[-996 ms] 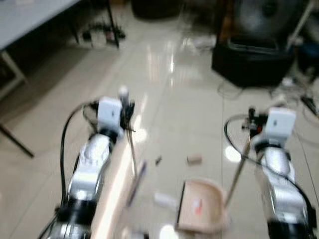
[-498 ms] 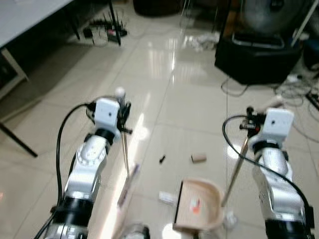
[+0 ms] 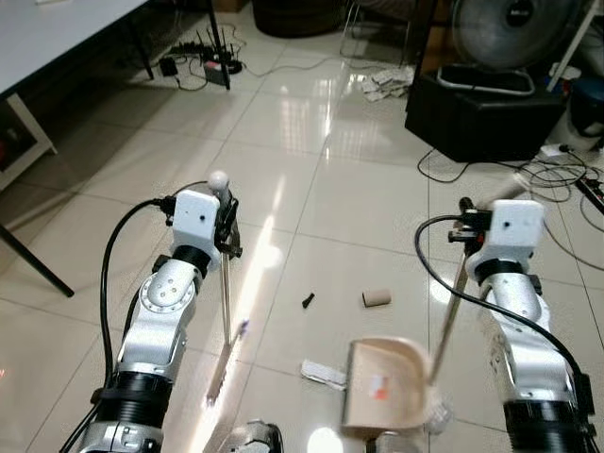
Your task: Sweep floor
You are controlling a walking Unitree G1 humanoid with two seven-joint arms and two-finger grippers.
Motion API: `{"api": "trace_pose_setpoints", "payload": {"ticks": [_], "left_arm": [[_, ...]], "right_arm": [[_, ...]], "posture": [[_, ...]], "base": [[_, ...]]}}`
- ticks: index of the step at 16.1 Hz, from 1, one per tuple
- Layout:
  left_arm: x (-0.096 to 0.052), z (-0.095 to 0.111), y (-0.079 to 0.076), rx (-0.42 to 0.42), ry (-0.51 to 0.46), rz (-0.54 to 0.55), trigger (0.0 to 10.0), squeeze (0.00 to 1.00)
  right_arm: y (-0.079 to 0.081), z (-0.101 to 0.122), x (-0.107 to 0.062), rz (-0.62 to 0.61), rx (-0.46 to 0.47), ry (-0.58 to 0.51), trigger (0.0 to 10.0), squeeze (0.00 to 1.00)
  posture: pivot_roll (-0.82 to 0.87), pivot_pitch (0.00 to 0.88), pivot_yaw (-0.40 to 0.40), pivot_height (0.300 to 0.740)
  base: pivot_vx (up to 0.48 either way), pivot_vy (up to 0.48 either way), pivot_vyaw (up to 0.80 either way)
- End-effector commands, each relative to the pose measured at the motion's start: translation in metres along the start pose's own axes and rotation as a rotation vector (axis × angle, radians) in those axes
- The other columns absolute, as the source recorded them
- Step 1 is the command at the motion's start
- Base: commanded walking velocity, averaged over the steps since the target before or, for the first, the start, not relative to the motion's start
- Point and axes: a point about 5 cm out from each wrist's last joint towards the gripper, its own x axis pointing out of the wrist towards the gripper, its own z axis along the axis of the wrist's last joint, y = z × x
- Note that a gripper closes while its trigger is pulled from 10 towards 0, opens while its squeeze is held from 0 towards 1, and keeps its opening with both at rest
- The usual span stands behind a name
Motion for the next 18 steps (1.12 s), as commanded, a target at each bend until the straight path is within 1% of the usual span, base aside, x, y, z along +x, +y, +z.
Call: {"api": "trace_pose_setpoints", "payload": {"ticks": [1, 2, 3, 4, 5, 8, 9, 10, 11, 12, 13, 15, 17, 18], "left_arm": [[0.002, 0.007, 0.003, 0.027, -0.028, 0.014, 10.0, 0.00], [0.002, 0.006, 0.004, 0.027, -0.027, 0.015, 10.0, 0.00], [0.001, 0.003, 0.004, 0.031, -0.020, 0.022, 10.0, 0.00], [0.003, 0.003, 0.005, 0.022, -0.020, 0.029, 10.0, 0.00], [0.007, 0.003, 0.004, 0.007, -0.030, 0.035, 10.0, 0.00], [0.017, 0.001, 0.000, -0.005, -0.035, 0.035, 10.0, 0.00], [0.020, 0.000, -0.004, -0.021, -0.054, 0.023, 10.0, 0.00], [0.023, 0.002, -0.007, -0.036, -0.074, 0.027, 10.0, 0.00], [0.024, 0.003, -0.009, -0.084, -0.099, 0.005, 10.0, 0.00], [0.026, 0.000, -0.008, -0.054, -0.092, 0.022, 10.0, 0.00], [0.026, -0.001, -0.009, -0.061, -0.114, 0.020, 10.0, 0.00], [0.026, -0.002, -0.017, -0.076, -0.147, -0.017, 10.0, 0.00], [0.027, -0.006, -0.016, -0.040, -0.144, 0.011, 10.0, 0.00], [0.028, -0.007, -0.016, -0.044, -0.144, 0.021, 10.0, 0.00]], "right_arm": [[0.001, 0.011, 0.006, 0.016, -0.030, -0.075, 10.0, 0.00], [0.001, 0.010, 0.007, 0.016, -0.032, -0.082, 10.0, 0.00], [0.003, 0.007, 0.010, 0.032, -0.071, -0.092, 10.0, 0.00], [0.004, 0.005, 0.013, 0.035, -0.086, -0.098, 10.0, 0.00], [0.009, 0.002, 0.017, 0.050, -0.119, -0.098, 10.0, 0.00], [0.020, 0.001, 0.022, 0.090, -0.156, -0.118, 10.0, 0.00], [0.023, 0.000, 0.023, 0.097, -0.180, -0.131, 10.0, 0.00], [0.024, 0.000, 0.024, 0.088, -0.169, -0.146, 10.0, 0.00], [0.026, 0.001, 0.024, 0.075, -0.156, -0.164, 10.0, 0.00], [0.032, 0.001, 0.024, 0.072, -0.151, -0.185, 10.0, 0.00], [0.037, 0.000, 0.023, 0.067, -0.148, -0.194, 10.0, 0.00], [0.043, -0.003, 0.019, 0.066, -0.139, -0.205, 10.0, 0.00], [0.052, -0.006, 0.016, 0.076, -0.145, -0.209, 10.0, 0.00], [0.055, -0.008, 0.015, 0.078, -0.140, -0.212, 10.0, 0.00]], "posture": [[0.04, 0.140, 0.045, 0.740], [0.04, 0.140, 0.044, 0.740], [0.04, 0.142, 0.044, 0.740], [0.04, 0.159, 0.049, 0.740], [0.04, 0.179, 0.054, 0.740], [0.05, 0.232, 0.058, 0.740], [0.05, 0.253, 0.058, 0.740], [0.06, 0.267, 0.060, 0.740], [0.06, 0.275, 0.066, 0.740], [0.06, 0.288, 0.076, 0.740], [0.06, 0.292, 0.072, 0.740], [0.07, 0.309, 0.074, 0.740], [0.07, 0.328, 0.071, 0.740], [0.07, 0.332, 0.070, 0.740]], "base": [[0.000, 0.000, 0.00], [0.000, 0.000, 0.00], [0.000, 0.000, 0.00], [0.000, 0.000, 0.00], [0.000, 0.000, 0.00], [0.000, 0.000, 0.00], [0.000, 0.000, 0.00], [0.000, 0.000, 0.00], [0.000, 0.000, 0.00], [0.000, 0.000, 0.00], [0.000, 0.000, 0.00], [0.000, 0.000, 0.00], [0.000, 0.000, 0.00], [0.000, 0.000, 0.00]]}}
